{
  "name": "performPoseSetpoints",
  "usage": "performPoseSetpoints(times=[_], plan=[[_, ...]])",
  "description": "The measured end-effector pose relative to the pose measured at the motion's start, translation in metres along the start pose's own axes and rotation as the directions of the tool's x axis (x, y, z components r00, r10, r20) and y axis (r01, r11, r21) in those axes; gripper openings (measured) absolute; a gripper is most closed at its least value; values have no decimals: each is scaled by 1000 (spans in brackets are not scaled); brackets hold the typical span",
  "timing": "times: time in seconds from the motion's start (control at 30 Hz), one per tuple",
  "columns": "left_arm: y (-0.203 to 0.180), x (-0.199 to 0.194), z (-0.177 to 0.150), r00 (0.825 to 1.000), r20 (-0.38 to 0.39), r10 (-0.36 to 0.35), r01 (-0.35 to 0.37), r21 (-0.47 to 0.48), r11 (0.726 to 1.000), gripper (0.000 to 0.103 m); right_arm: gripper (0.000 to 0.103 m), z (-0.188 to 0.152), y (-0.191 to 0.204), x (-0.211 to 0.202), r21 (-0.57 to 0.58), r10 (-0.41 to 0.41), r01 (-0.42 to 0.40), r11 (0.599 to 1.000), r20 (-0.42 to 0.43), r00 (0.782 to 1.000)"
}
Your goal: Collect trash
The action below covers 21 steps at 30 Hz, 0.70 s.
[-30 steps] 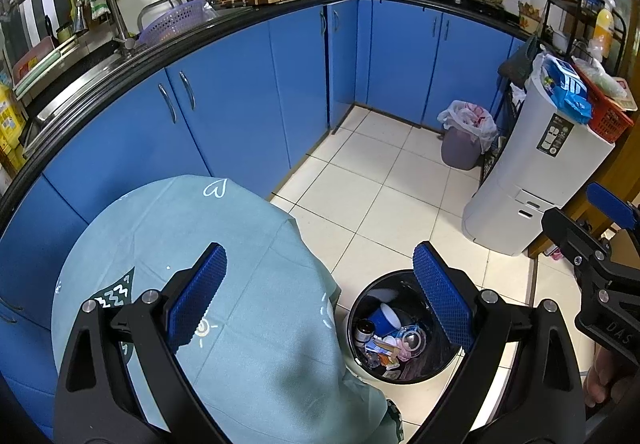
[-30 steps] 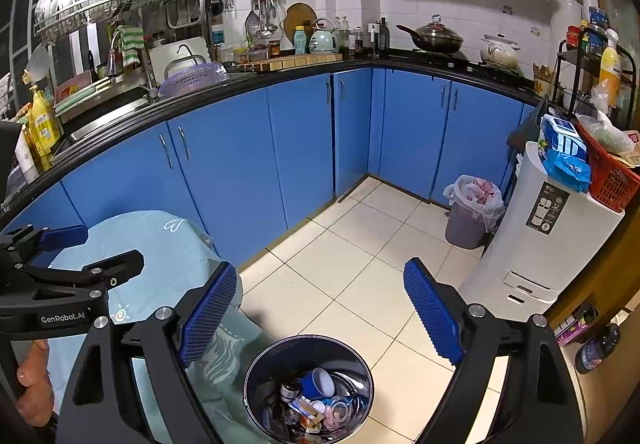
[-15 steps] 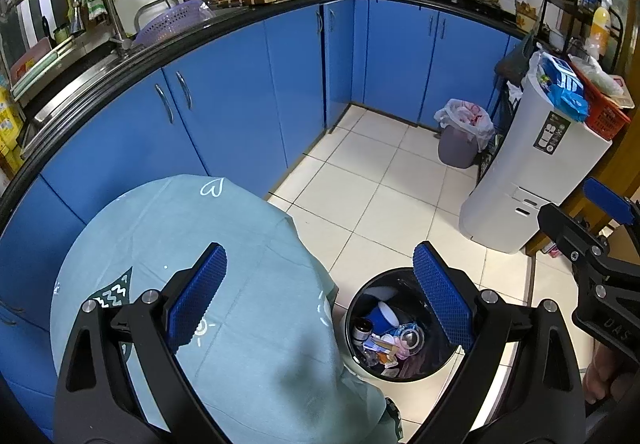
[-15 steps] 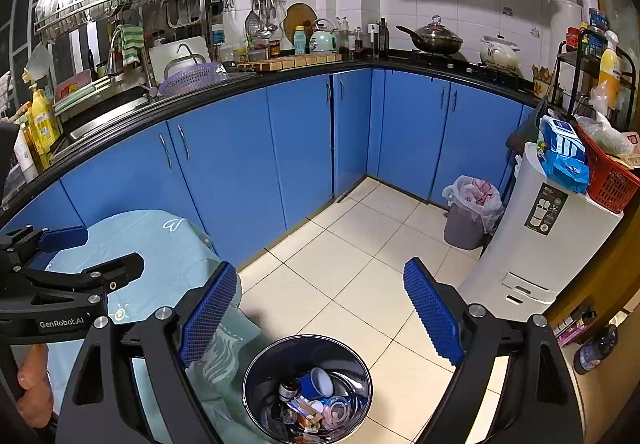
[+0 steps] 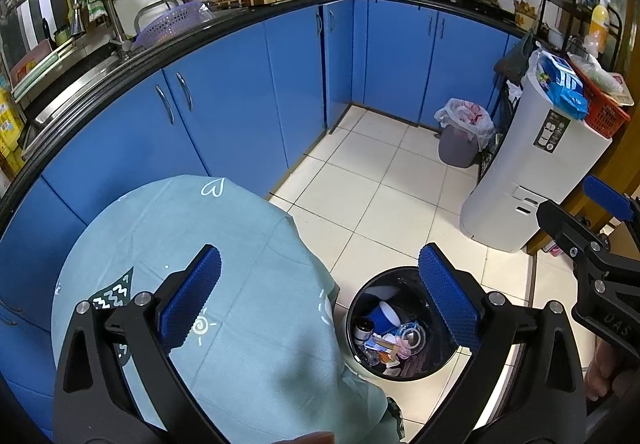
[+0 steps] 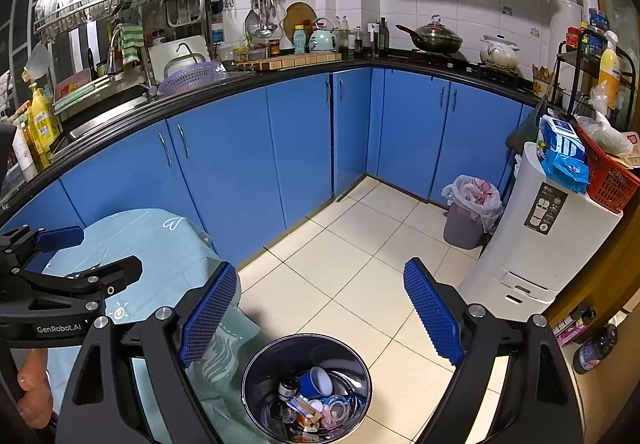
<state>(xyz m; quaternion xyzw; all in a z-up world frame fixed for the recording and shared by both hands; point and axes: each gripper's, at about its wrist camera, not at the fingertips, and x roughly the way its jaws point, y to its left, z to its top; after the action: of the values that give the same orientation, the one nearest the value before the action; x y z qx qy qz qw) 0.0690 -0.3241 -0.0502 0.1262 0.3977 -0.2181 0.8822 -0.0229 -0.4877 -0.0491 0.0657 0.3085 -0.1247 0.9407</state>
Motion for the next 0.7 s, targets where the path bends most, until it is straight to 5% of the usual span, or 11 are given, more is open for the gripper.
performPoseSetpoints(times=[0.7], plan=[[1, 1, -3, 1000, -1, -2, 2, 8, 1000, 98, 83, -2, -5, 0, -7, -2, 2, 1000, -8, 1000]])
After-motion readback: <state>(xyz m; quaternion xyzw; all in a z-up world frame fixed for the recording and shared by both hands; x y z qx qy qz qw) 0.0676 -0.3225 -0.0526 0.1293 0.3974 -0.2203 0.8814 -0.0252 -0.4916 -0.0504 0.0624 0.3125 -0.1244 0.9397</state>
